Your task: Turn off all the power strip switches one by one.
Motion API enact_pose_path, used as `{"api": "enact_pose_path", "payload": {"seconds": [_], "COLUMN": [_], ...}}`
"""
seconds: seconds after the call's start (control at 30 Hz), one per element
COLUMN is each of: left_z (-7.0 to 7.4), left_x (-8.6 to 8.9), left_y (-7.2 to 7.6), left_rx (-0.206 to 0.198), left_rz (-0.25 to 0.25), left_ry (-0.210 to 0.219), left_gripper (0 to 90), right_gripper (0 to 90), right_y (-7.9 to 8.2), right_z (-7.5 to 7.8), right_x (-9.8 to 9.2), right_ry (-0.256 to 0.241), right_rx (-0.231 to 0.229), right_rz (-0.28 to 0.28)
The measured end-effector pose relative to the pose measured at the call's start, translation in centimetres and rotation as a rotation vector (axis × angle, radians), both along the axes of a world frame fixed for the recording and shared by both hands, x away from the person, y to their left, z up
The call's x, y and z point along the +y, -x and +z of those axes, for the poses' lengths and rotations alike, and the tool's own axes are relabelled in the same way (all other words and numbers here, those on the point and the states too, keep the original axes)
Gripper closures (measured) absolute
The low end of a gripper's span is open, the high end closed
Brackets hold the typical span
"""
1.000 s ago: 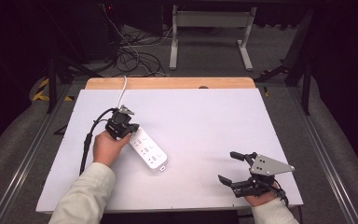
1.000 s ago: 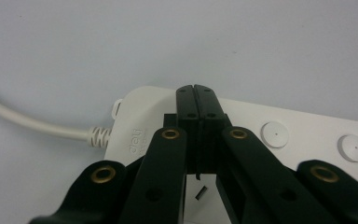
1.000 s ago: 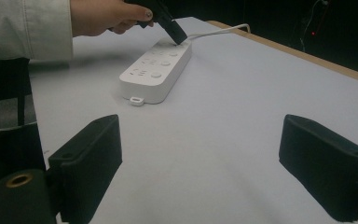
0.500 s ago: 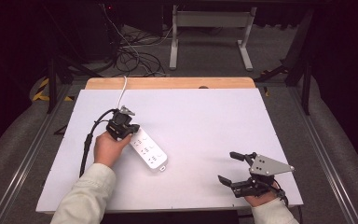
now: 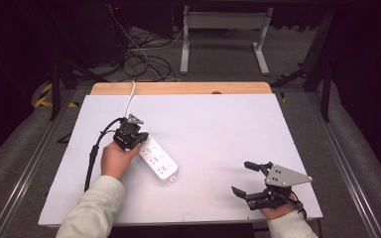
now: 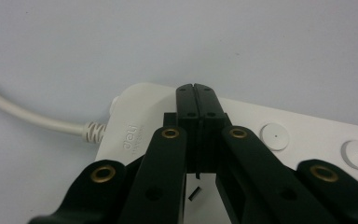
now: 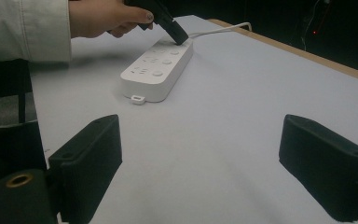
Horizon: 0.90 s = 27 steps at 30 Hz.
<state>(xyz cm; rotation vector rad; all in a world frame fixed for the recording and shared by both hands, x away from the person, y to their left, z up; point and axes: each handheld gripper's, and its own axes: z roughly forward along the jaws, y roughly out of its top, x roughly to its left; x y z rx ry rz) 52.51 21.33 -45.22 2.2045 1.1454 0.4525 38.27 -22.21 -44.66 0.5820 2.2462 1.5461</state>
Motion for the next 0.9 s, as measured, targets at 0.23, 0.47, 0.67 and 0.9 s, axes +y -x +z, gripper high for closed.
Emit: {"api": "enact_pose_path", "payload": {"seconds": [0.23, 0.47, 0.67, 0.9], "left_z": [0.13, 0.17, 0.31, 0.78], "left_x": [-0.23, -0.33, -0.64, -0.32], "left_y": [-0.05, -0.11, -0.29, -0.13], "left_rx": [-0.001, 0.003, 0.024, 0.007], "left_rz": [0.005, -0.001, 0.001, 0.023], "left_ry": [-0.022, -0.030, -0.055, -0.053], "left_gripper": [90.0, 90.0, 90.0, 90.0], "right_gripper": [13.5, 13.5, 13.5, 13.5], "right_y": [0.01, 0.01, 0.01, -0.04], "right_z": [-0.02, -0.03, -0.03, -0.04], "right_x": [0.03, 0.02, 0.03, -0.02], "right_ry": [-0.001, -0.002, -0.002, -0.002], "right_rx": [0.004, 0.004, 0.005, 0.001], "right_rz": [0.000, -0.001, -0.001, -0.003]}}
